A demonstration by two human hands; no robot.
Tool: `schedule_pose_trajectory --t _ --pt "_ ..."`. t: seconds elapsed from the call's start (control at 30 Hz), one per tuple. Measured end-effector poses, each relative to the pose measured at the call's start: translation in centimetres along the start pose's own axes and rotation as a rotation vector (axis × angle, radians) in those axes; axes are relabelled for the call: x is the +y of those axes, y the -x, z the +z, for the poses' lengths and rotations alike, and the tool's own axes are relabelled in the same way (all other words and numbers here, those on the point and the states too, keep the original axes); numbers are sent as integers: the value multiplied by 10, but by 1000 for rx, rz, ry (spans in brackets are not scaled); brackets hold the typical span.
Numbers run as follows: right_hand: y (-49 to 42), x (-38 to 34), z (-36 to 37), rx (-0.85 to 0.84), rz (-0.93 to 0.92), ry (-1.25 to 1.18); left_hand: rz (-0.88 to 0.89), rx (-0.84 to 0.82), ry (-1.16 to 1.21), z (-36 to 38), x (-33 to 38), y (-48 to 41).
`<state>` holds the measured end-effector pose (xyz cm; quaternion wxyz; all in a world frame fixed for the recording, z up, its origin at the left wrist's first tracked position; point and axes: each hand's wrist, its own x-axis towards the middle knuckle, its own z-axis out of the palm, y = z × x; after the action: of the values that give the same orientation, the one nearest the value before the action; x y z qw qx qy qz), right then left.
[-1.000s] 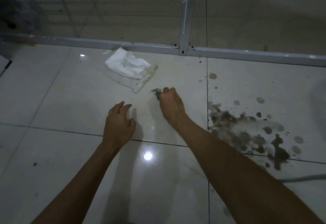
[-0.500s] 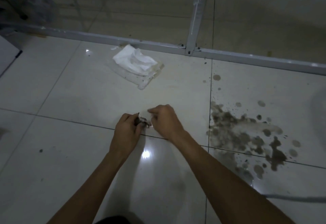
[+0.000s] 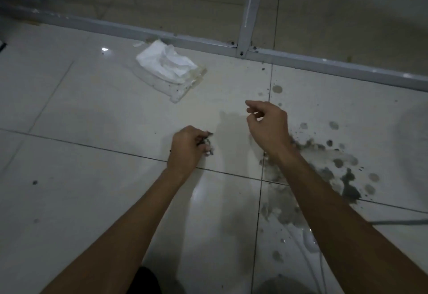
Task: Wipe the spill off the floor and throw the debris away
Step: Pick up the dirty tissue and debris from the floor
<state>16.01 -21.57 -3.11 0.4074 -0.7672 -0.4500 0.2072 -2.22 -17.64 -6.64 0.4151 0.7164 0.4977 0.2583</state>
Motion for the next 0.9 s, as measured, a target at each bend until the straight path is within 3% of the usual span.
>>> schedule_pose_trajectory --t 0.1,0.23,0.3,0.47,0.9 --pt "9 5 -9 -16 24 17 93 -134 -191 22 14 29" --pt "20 5 -14 -42 45 19 37 -377 -174 41 20 80" --pt "26 1 -16 -47 33 22 72 -400 -225 44 20 95" --pt "34 -7 -14 -52 13 0 126 -326 -324 26 18 80" --pt "34 -1 9 -98 -25 20 -30 81 -414 -69 -27 -10"
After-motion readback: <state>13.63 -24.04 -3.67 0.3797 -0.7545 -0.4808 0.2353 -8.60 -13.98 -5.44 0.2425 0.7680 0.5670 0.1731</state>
